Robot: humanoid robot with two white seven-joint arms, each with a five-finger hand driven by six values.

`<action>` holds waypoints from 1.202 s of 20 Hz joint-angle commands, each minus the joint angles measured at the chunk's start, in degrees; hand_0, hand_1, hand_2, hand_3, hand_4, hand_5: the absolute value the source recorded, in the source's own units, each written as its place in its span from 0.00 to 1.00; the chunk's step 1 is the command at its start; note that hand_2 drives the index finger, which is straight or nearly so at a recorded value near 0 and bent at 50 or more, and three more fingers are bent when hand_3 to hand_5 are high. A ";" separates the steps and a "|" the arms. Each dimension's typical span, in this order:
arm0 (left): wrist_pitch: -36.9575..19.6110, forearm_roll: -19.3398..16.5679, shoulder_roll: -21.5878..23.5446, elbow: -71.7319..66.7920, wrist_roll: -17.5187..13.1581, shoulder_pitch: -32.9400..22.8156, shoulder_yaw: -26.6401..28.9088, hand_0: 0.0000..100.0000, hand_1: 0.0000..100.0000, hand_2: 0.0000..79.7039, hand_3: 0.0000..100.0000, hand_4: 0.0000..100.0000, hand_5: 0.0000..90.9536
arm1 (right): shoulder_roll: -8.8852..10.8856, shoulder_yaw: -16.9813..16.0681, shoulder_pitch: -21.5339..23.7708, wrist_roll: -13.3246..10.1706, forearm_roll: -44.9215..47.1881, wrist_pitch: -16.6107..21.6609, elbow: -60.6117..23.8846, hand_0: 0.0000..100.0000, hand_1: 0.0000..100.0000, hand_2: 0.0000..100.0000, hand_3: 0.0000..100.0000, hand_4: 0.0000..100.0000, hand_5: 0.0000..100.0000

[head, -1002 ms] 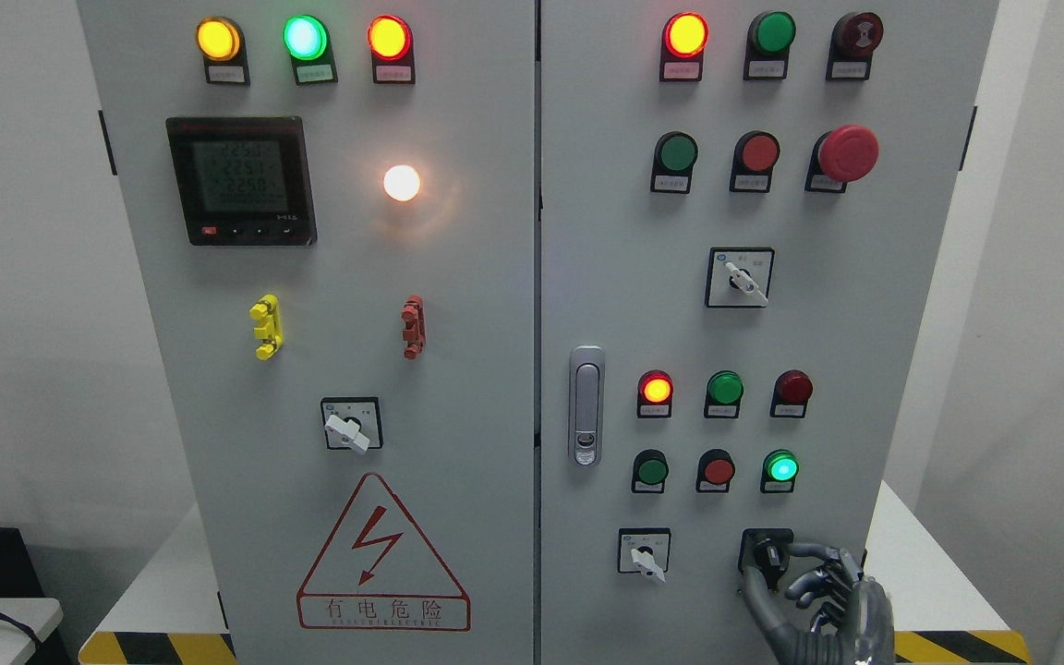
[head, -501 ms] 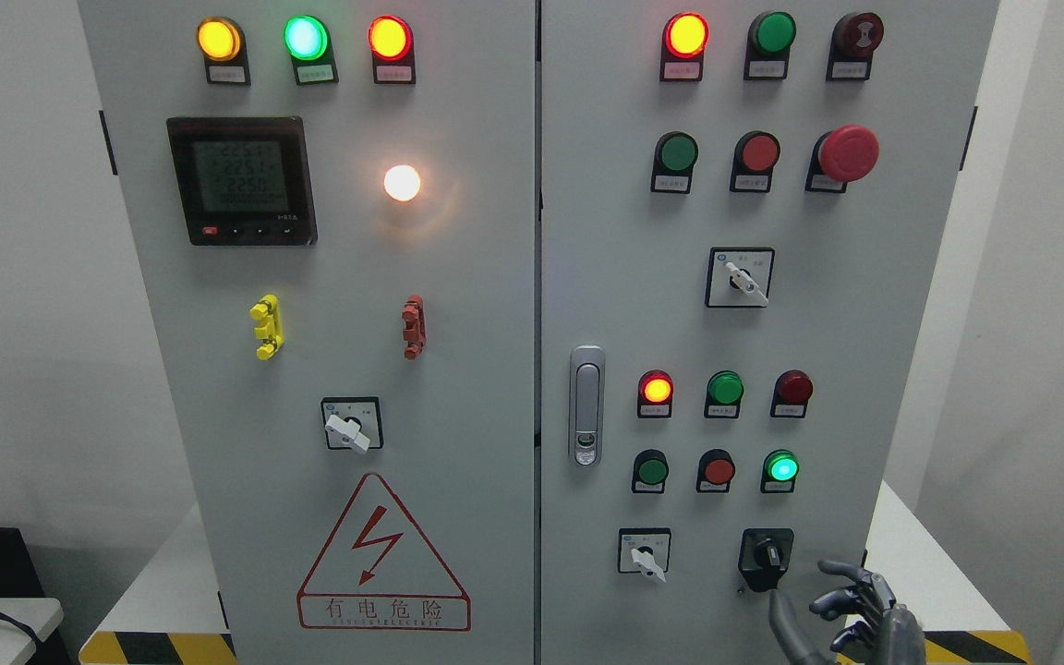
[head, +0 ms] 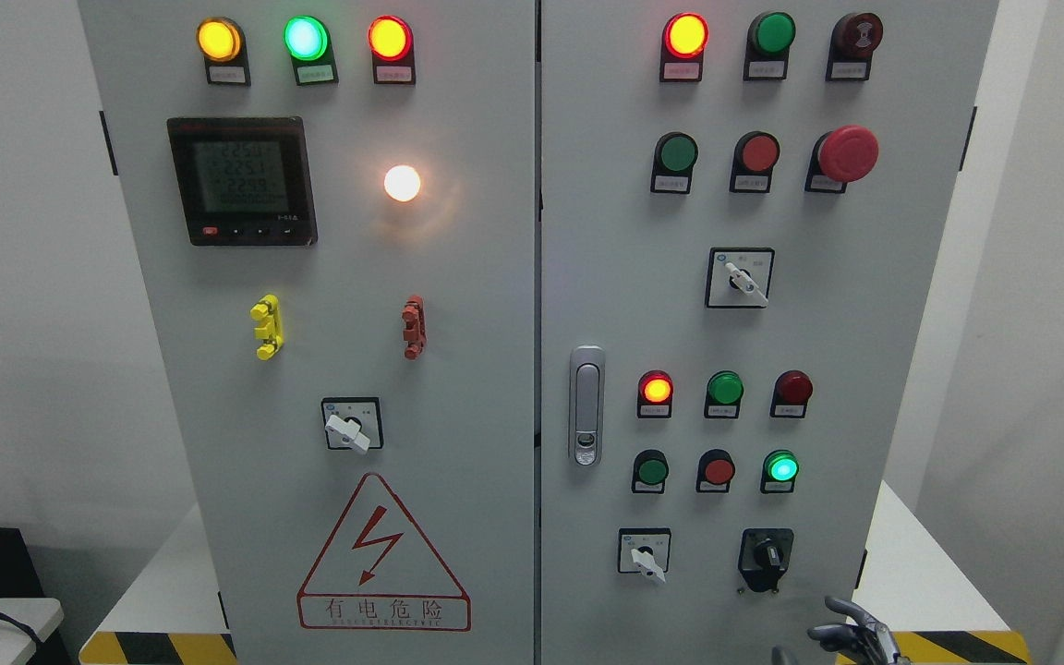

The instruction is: Trip black knob to open circuit

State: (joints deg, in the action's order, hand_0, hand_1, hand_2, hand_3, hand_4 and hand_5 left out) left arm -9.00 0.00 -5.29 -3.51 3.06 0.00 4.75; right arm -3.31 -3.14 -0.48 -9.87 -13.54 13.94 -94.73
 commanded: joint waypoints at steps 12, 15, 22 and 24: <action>0.03 -1.93 0.02 0.00 0.02 0.44 0.00 0.12 0.39 0.00 0.00 0.00 0.00 | 1.98 -1.08 8.73 13.47 5.45 3.90 -2.56 0.00 0.00 0.00 0.00 0.02 0.10; 0.03 -1.93 -0.07 0.00 0.02 0.44 0.00 0.12 0.39 0.00 0.00 0.00 0.00 | 2.16 -1.08 10.05 13.56 8.59 3.90 -4.57 0.00 0.00 0.00 0.00 0.03 0.11; 0.03 -1.84 0.02 0.00 0.02 0.44 0.00 0.12 0.39 0.00 0.00 0.00 0.00 | 4.36 -1.25 13.66 15.13 13.70 3.55 -8.01 0.00 0.00 0.00 0.01 0.06 0.14; 0.03 -1.84 -0.07 0.00 0.02 0.44 0.00 0.12 0.39 0.00 0.00 0.00 0.00 | 5.23 -1.43 14.27 16.98 18.00 3.29 -8.80 0.00 0.00 0.00 0.02 0.07 0.16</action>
State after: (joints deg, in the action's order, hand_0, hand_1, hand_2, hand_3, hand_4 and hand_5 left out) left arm -9.00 0.00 -5.29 -3.51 3.06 0.00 4.75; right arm -0.83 -4.09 11.37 5.51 -1.17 17.53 -99.47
